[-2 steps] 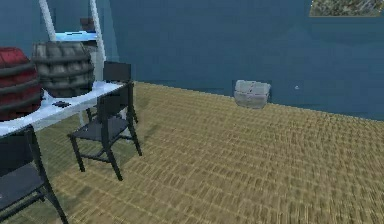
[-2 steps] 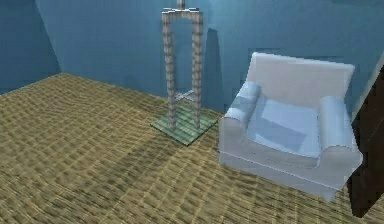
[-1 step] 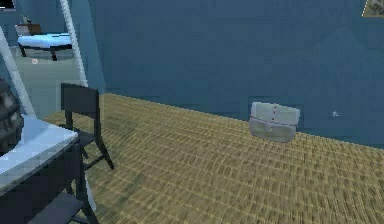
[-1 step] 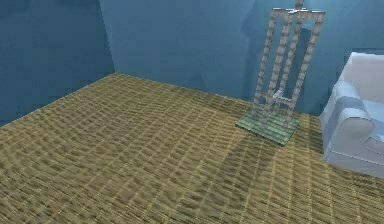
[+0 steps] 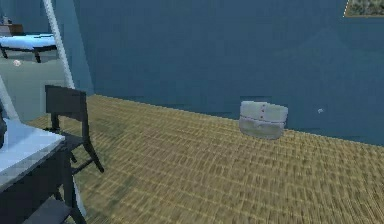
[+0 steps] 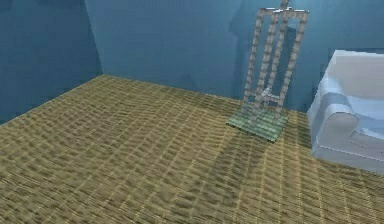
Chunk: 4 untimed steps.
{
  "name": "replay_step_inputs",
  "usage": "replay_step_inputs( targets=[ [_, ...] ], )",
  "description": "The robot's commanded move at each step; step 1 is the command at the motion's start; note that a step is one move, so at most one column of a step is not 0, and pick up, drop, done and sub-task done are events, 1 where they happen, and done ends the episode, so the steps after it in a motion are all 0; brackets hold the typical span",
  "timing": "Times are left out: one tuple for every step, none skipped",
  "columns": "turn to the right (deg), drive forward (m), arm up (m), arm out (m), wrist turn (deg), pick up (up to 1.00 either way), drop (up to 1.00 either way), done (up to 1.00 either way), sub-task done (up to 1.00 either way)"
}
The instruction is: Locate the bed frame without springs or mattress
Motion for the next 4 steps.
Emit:
replay_step_inputs(
  targets=[
    [0.0,0.5,0.0,0.0,0.0,0.0,0.0,0.0,0.0],
    [-3.0,0.0,0.0,0.0,0.0,0.0,0.0,0.0,0.0],
    [0.0,1.0,0.0,0.0,0.0,0.0,0.0,0.0,0.0],
    [-6.0,0.0,0.0,0.0,0.0,0.0,0.0,0.0,0.0]
  ],
)
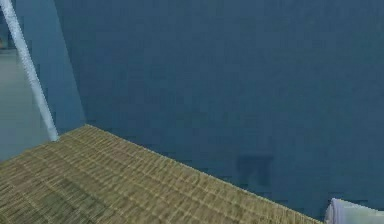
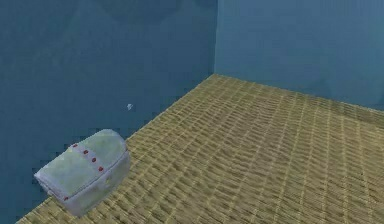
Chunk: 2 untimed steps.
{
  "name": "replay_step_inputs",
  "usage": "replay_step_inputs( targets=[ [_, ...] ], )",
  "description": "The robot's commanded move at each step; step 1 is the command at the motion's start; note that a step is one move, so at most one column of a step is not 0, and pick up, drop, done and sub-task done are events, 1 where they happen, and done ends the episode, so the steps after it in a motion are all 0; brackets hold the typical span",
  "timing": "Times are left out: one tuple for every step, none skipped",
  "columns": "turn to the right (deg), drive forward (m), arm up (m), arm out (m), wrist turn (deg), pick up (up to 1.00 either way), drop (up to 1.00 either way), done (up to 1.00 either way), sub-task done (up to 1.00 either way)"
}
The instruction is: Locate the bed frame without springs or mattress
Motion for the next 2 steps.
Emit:
replay_step_inputs(
  targets=[
    [0.0,0.5,0.0,0.0,0.0,0.0,0.0,0.0,0.0],
    [-45.0,0.0,0.0,0.0,0.0,0.0,0.0,0.0,0.0]
  ],
)
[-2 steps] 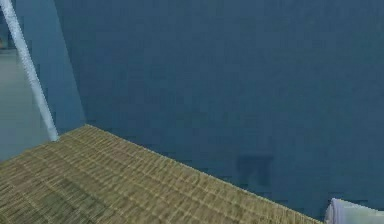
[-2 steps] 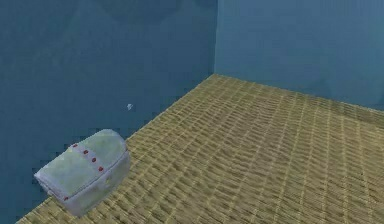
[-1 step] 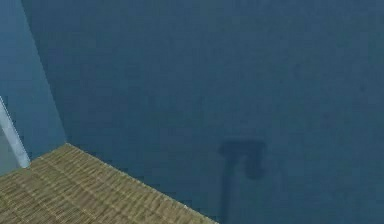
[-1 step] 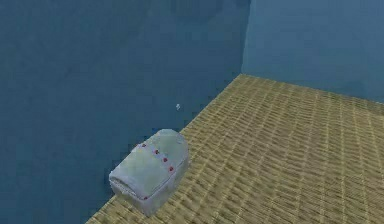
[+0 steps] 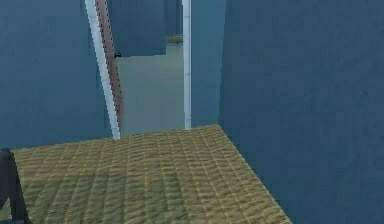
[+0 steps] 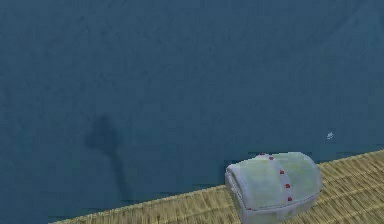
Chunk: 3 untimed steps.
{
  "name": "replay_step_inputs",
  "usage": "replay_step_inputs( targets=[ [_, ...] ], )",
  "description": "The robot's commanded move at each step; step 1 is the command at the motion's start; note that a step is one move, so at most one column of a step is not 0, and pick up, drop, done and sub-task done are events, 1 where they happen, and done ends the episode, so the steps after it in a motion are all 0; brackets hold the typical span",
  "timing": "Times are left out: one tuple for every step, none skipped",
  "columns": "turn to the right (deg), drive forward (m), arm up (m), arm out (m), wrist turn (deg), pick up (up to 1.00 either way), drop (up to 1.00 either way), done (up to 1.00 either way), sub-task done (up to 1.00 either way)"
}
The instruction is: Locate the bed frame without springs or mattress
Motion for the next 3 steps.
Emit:
replay_step_inputs(
  targets=[
    [-6.0,0.0,0.0,0.0,0.0,0.0,0.0,0.0,0.0],
    [0.0,1.0,0.0,0.0,0.0,0.0,0.0,0.0,0.0],
    [-3.0,0.0,0.0,0.0,0.0,0.0,0.0,0.0,0.0]
  ],
)
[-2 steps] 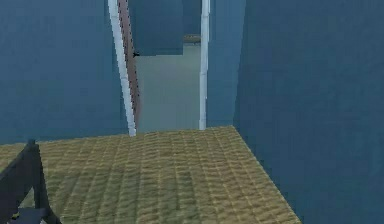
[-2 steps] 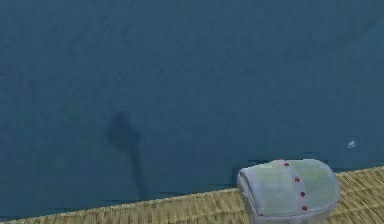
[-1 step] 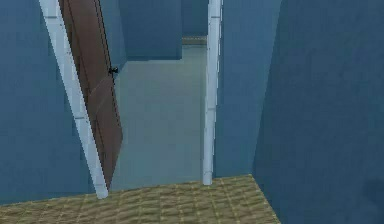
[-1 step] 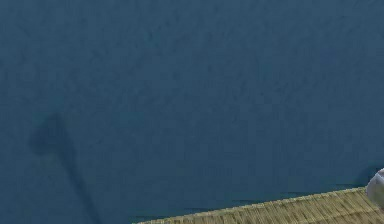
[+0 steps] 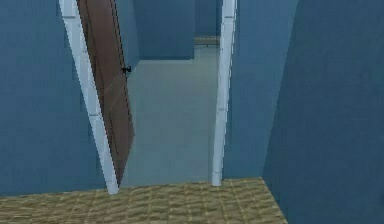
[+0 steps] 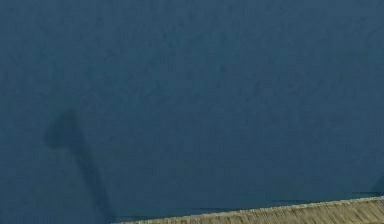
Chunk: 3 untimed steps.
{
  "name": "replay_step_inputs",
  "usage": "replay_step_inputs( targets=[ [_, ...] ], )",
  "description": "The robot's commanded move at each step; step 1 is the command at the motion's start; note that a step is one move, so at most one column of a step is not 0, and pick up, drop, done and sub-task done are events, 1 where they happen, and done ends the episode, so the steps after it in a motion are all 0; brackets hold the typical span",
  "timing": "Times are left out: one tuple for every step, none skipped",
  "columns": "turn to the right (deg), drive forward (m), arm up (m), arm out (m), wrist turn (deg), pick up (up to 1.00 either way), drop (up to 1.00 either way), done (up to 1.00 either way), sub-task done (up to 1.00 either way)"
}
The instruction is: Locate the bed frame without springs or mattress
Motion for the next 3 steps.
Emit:
replay_step_inputs(
  targets=[
    [0.0,1.0,0.0,0.0,0.0,0.0,0.0,0.0,0.0],
    [0.0,0.55,0.0,0.0,0.0,0.0,0.0,0.0,0.0],
    [3.0,0.0,0.0,0.0,0.0,0.0,0.0,0.0,0.0]
  ],
)
